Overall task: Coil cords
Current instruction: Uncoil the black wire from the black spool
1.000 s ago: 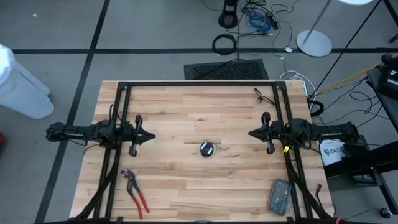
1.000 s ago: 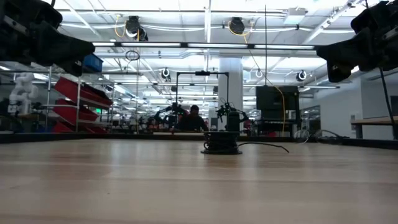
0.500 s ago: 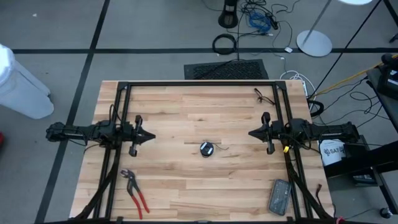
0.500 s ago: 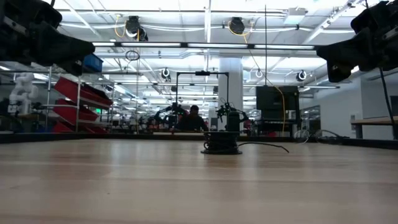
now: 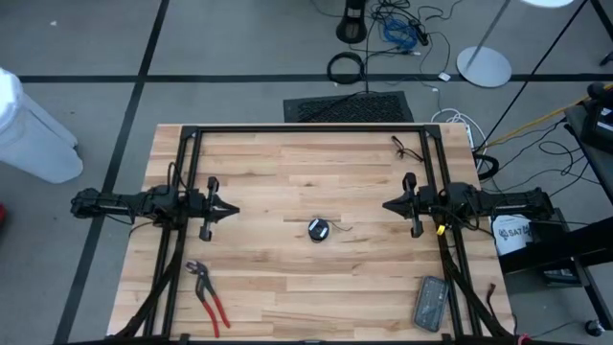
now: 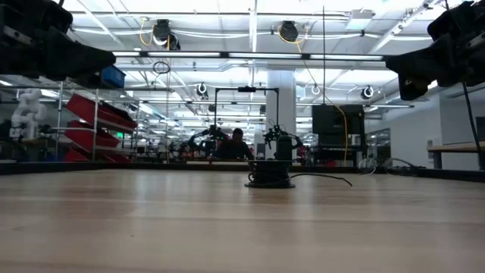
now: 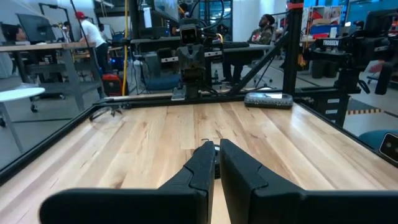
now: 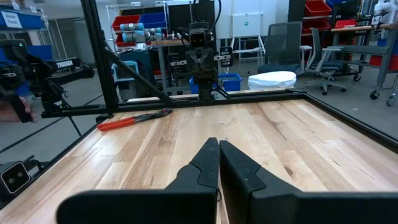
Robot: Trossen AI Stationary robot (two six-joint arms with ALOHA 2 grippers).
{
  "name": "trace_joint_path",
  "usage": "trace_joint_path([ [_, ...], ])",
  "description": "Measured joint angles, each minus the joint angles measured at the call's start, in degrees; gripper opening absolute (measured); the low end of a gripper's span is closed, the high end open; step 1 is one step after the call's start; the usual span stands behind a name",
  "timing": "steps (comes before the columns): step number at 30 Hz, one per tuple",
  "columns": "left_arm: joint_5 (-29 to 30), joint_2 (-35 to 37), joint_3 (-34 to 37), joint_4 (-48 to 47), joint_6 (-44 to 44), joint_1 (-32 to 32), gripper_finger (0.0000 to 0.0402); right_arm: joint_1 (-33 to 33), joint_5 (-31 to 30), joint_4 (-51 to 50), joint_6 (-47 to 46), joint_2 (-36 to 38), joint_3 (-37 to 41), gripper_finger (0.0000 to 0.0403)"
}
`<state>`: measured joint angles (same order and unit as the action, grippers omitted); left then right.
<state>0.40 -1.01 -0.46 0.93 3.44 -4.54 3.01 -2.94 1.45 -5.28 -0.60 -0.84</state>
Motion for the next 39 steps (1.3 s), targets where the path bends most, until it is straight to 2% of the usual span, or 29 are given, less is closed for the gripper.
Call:
trace_joint_path([
  [14,0.25,-0.01,0.01,1.79,0.21,0.02,0.0031,0.00,0.00,0.00,-0.02,-0.01,0.02,0.0000],
  [17,2.26,0.00,0.01,7.49,-0.44,0.02,0.0031,0.00,0.00,0.00,-0.02,-0.01,0.01,0.0000],
  [20,0.61,-0.12,-1.25,10.70,-1.46,0.00,0.0031,0.00,0.00,0.00,-0.02,0.00,0.02,0.0000],
  [24,0.64,-1.62,-7.18,10.07,-0.33,0.00,0.0031,-0.02,0.00,0.00,-0.02,-0.01,0.02,0.0000],
  [28,2.13,-6.14,-14.98,8.43,1.42,0.00,0.0031,-0.02,0.00,0.01,-0.02,-0.02,0.02,0.0000],
  [34,2.40,-17.47,-29.66,1.57,1.46,0.00,0.0031,-0.02,-0.02,0.26,-0.02,-0.02,0.04,0.0000],
  [39,2.45,-28.95,-38.72,-2.35,1.49,0.00,0.0031,0.00,-0.25,0.33,0.15,-0.02,0.04,0.0000],
])
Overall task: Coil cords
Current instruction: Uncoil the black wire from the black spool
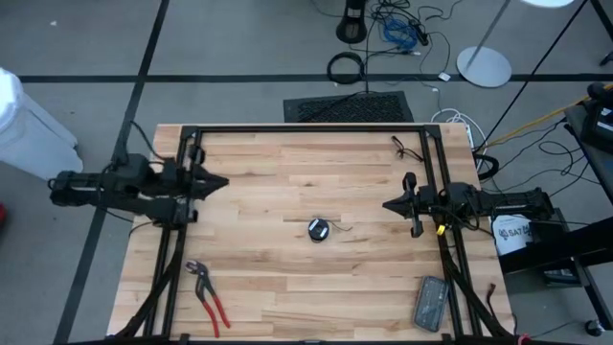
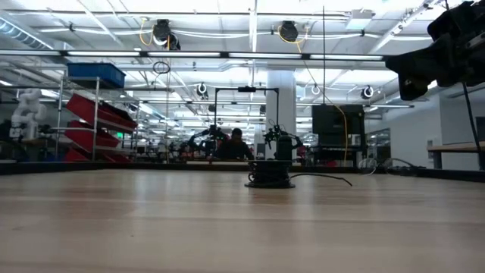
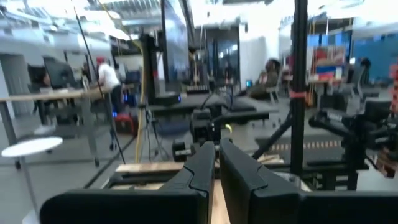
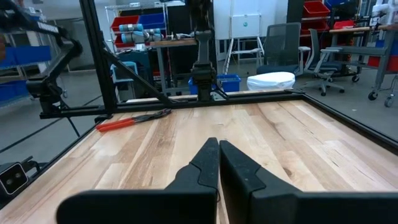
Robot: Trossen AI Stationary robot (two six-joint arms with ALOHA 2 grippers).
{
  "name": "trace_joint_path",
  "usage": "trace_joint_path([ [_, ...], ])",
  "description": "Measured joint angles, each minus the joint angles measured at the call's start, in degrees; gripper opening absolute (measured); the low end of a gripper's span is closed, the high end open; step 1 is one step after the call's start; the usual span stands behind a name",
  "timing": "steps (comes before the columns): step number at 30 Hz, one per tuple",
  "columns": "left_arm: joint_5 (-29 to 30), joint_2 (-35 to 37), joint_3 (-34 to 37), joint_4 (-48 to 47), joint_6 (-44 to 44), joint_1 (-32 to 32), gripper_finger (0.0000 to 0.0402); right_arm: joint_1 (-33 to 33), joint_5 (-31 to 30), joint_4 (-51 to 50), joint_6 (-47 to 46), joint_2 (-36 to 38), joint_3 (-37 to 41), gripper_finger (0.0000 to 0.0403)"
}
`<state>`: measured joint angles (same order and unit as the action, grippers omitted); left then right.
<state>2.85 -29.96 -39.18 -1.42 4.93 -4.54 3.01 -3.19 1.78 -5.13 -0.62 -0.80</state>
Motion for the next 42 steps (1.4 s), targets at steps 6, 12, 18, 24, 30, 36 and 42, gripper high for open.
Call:
trace_joint_path([
  [6,-3.31,-9.88,-2.38,-0.86,-0.02,-0.91,0.0031,-0.02,0.00,0.02,-0.17,0.01,0.00,0.0000],
  [12,-2.71,-16.33,-2.38,-1.43,-2.70,-1.25,0.0031,0.00,0.32,0.05,-4.25,0.00,0.00,0.0000],
  [18,-2.56,-22.12,-2.38,-1.65,-7.17,-1.25,0.0031,0.00,0.44,0.16,-4.72,0.02,-0.01,0.0000],
  [24,-2.51,-26.89,-2.35,-1.79,-7.52,-1.25,0.0031,0.00,0.29,-1.47,-4.46,-0.54,-3.53,0.0000],
  [30,-2.37,-28.08,-2.35,-1.70,-6.05,-1.22,0.0031,0.00,-0.81,-10.88,-2.90,-7.01,-17.48,0.0000],
  [36,-2.29,-28.08,-2.35,-0.56,-4.28,-1.11,0.0031,0.00,-1.55,-19.94,0.11,-18.43,-37.02,0.0000],
  [42,-2.32,-28.04,-2.33,1.39,-4.04,-1.11,0.0031,0.68,-1.35,-24.74,-1.48,-27.83,-50.26,0.0000],
])
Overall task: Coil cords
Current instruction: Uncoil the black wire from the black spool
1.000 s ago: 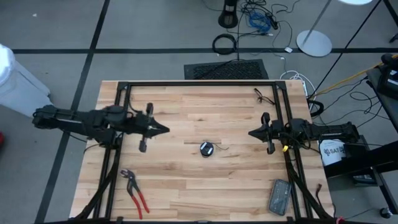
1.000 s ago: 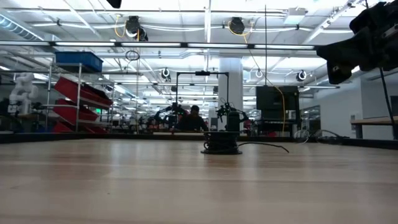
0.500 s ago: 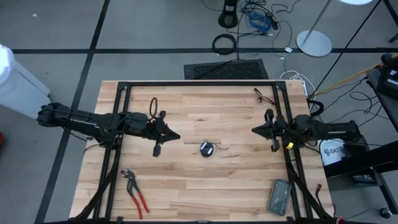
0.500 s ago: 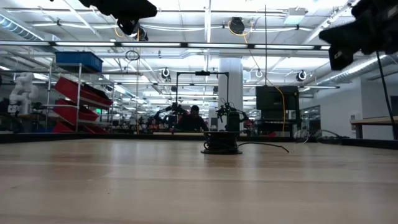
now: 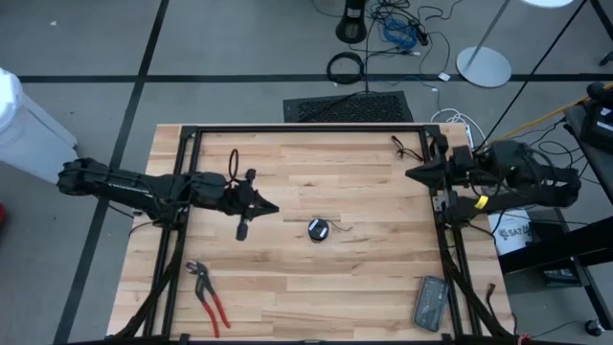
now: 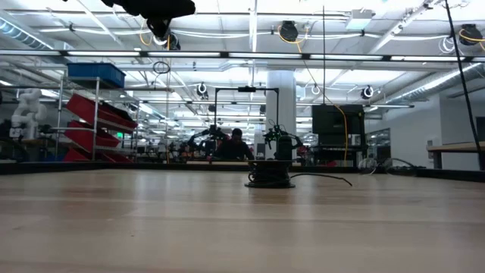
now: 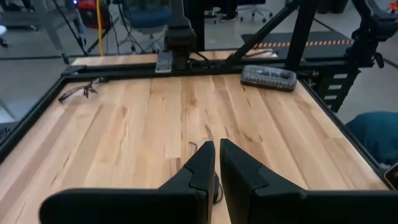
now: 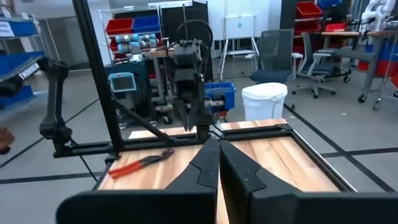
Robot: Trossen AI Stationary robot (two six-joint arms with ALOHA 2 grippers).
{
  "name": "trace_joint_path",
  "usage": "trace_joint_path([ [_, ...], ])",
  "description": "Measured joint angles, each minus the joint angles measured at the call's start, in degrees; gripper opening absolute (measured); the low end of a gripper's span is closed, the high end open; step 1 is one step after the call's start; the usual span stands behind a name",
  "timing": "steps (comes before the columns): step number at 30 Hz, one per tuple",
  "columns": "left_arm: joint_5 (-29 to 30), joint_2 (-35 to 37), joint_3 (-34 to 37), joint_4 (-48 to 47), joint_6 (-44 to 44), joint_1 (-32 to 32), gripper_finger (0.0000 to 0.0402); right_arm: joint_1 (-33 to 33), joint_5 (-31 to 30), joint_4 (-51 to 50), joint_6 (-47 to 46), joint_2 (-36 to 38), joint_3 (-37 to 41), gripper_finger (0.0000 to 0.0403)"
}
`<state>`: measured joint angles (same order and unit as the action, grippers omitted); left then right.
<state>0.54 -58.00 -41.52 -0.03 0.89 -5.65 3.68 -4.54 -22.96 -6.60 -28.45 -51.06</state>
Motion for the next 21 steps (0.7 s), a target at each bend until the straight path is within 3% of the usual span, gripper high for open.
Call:
trace_joint_path([
  [9,1.63,0.00,0.00,2.88,-0.51,0.00,0.0031,5.47,-1.27,-8.69,-3.91,-9.49,-0.85,0.0000],
  [17,1.84,-2.27,0.00,2.83,-0.52,-0.15,0.0031,13.94,-14.68,-7.95,-12.03,-13.91,7.88,0.0000],
  [21,6.35,-5.52,0.00,3.12,-0.56,-0.66,0.0031,16.84,-19.50,-3.07,-15.97,-15.71,13.91,0.0000],
])
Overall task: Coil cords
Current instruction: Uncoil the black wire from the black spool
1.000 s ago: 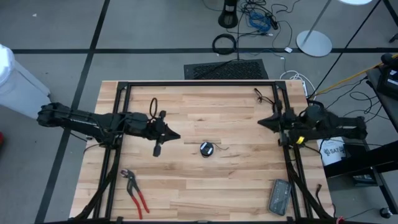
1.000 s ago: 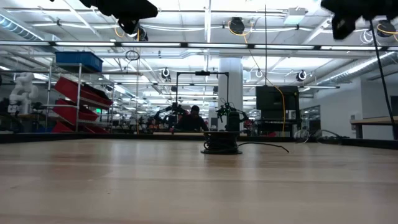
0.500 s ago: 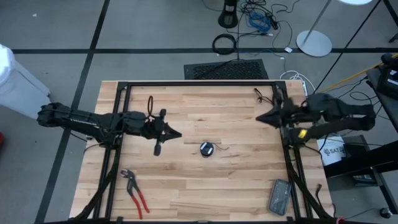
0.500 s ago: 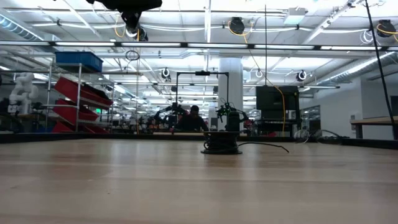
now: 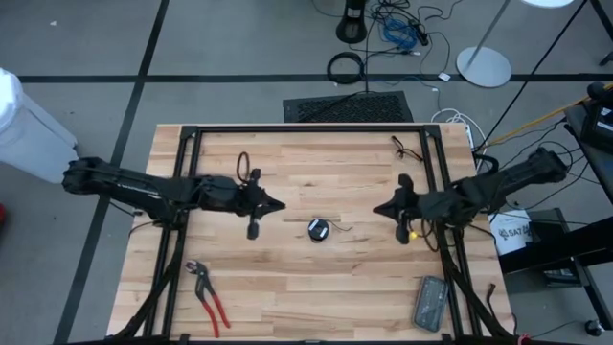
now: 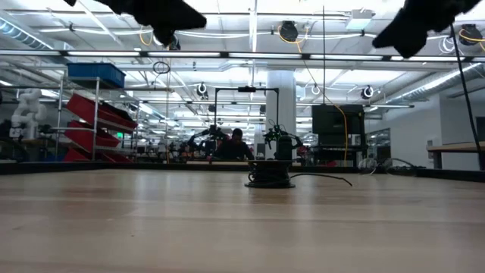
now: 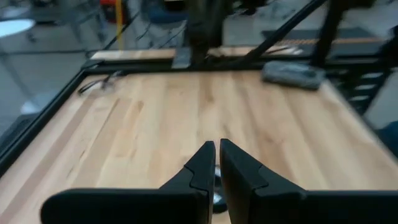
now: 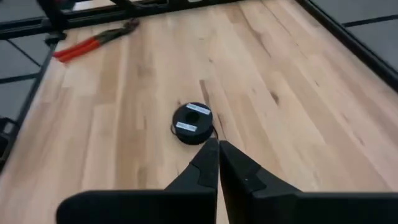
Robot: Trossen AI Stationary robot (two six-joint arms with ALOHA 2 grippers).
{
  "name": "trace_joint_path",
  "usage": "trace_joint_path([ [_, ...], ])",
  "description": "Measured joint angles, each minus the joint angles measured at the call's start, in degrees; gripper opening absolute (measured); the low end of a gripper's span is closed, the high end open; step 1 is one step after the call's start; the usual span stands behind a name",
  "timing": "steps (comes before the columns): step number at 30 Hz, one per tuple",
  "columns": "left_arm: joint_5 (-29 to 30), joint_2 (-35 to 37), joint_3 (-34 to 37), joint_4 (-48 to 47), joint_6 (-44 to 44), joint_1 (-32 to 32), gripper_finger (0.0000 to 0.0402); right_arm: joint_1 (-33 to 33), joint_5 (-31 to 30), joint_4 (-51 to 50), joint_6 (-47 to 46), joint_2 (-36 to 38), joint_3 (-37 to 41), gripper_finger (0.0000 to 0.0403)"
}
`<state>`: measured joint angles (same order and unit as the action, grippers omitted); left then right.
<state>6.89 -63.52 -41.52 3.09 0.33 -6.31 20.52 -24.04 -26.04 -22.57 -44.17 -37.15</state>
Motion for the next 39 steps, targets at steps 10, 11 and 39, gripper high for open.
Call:
trace_joint_path([
  [10,5.35,-11.72,0.00,6.82,1.90,-3.41,0.0031,1.81,-1.39,24.95,0.72,-9.54,12.51,0.0000],
  [11,5.44,-12.81,0.00,7.61,1.64,-3.80,0.0031,2.15,-1.37,26.22,0.74,-10.92,12.99,0.0000],
  [39,19.35,-37.12,-4.74,14.79,25.76,-10.17,0.0171,3.23,-1.15,37.07,0.73,-27.47,13.25,0.0000],
])
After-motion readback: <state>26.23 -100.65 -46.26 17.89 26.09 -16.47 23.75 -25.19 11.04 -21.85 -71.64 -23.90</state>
